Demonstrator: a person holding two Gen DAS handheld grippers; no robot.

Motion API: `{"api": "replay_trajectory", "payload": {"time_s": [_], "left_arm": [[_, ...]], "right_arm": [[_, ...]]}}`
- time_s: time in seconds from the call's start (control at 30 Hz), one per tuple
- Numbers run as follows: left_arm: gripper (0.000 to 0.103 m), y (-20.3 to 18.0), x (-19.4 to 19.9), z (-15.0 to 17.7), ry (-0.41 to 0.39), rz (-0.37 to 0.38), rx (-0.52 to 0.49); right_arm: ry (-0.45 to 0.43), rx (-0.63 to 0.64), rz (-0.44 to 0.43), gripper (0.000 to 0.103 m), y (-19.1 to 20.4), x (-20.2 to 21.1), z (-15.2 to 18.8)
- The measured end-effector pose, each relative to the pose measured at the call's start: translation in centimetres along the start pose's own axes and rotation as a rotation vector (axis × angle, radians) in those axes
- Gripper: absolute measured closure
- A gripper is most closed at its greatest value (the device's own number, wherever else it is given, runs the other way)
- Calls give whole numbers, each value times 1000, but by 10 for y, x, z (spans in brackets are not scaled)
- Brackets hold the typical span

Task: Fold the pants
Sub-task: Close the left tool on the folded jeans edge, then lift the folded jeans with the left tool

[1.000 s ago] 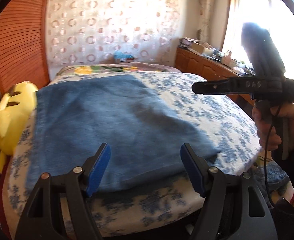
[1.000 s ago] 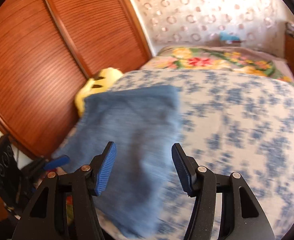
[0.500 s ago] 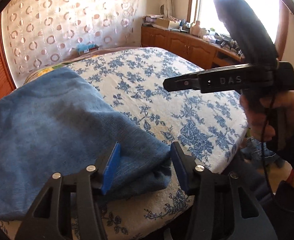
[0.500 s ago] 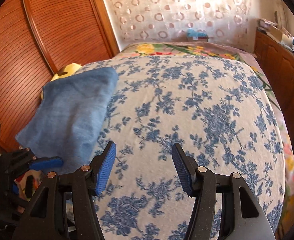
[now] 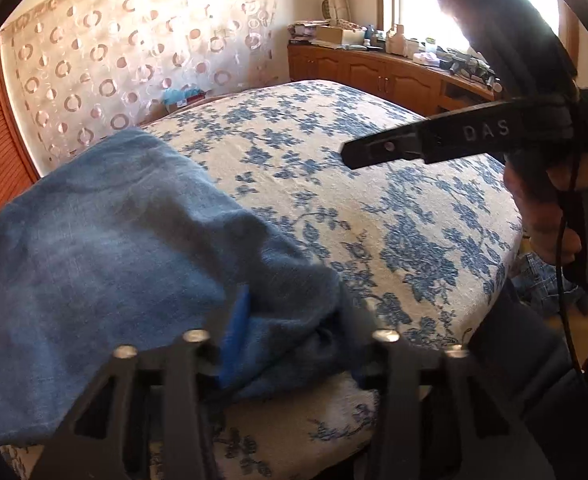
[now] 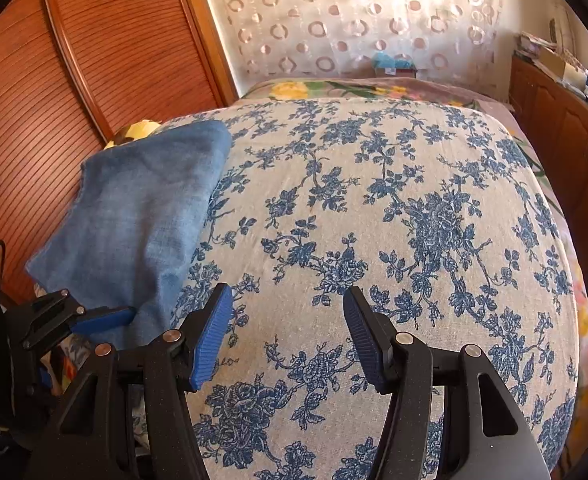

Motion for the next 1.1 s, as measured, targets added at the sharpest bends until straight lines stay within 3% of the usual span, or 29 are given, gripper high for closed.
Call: {"api": "replay_trajectory", "payload": {"time_s": [0.1,0.33,0.47,0.67,1.1], "left_arm": [[89,9,12,-4,-23,23,36],[92,51,85,-39,-207,-12,136],[92,88,118,-41,-262,-43,204],[92,127,140,-23,-290,-77,277],[93,134,153,-1,-320,-58,321]], "right_arm": [[1,1,-1,44,0,0,0],[3,11,-8,44,4,-11,-8],[-3,31,-36,44,19,-24,-22],[-6,56,-103,44,53,-54,-46],[-15,95,-138,44,120,-115,-104]]}}
Point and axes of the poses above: each gripper's, at about its wrist camera, not at the fingertips, and x roughly against the way its jaws point, y to its left, z to its underside, the point moved 6 cm from there along -x, roughly the way its jaws point, and after that the axes turned 5 degrees about -y, right-handed, at the moved point
